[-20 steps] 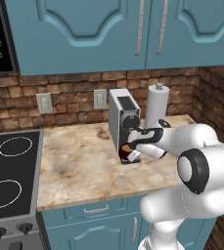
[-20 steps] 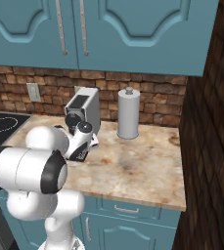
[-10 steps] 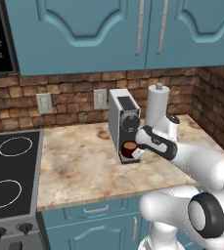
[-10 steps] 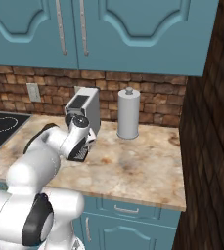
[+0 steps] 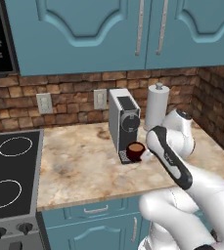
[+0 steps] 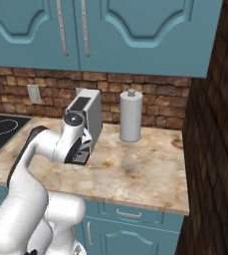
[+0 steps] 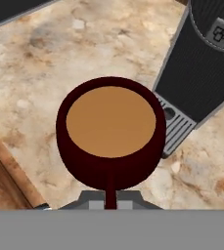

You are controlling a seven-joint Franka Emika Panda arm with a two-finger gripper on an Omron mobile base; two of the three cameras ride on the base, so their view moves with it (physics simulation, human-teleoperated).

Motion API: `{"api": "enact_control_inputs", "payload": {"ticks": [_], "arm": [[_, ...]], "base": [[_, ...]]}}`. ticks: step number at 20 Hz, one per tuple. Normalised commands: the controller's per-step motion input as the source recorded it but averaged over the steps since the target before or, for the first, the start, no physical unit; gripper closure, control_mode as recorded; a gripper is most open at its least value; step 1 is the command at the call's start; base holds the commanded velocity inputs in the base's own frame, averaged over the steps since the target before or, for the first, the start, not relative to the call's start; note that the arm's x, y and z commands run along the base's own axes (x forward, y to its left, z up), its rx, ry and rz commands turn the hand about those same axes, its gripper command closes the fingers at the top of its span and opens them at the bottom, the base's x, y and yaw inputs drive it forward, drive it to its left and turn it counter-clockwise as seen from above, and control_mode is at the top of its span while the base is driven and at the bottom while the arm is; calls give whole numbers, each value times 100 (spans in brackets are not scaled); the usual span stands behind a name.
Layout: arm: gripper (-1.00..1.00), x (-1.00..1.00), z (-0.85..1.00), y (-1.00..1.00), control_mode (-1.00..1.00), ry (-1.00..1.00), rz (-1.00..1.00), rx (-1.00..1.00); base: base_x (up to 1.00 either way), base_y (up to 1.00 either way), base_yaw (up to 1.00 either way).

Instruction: Pick up the brewed coffee from the coffee machine and place it next to the breakfast plate on the dining counter.

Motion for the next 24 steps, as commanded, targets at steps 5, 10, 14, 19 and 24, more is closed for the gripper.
{"api": "enact_control_inputs", "payload": {"ticks": [5,10,14,19,24], "arm": [[100,-51,39,-26,-100,-10,1,-2],[100,-38,41,-29,-100,-31,0,0],[100,-13,54,-4,-100,-2,0,0],[100,-9,51,0,-100,4,0,0],[100,-40,28,2,-100,0,2,-4]], "base": [[0,0,0],[0,0,0],[0,0,0],[0,0,0],[0,0,0]]}}
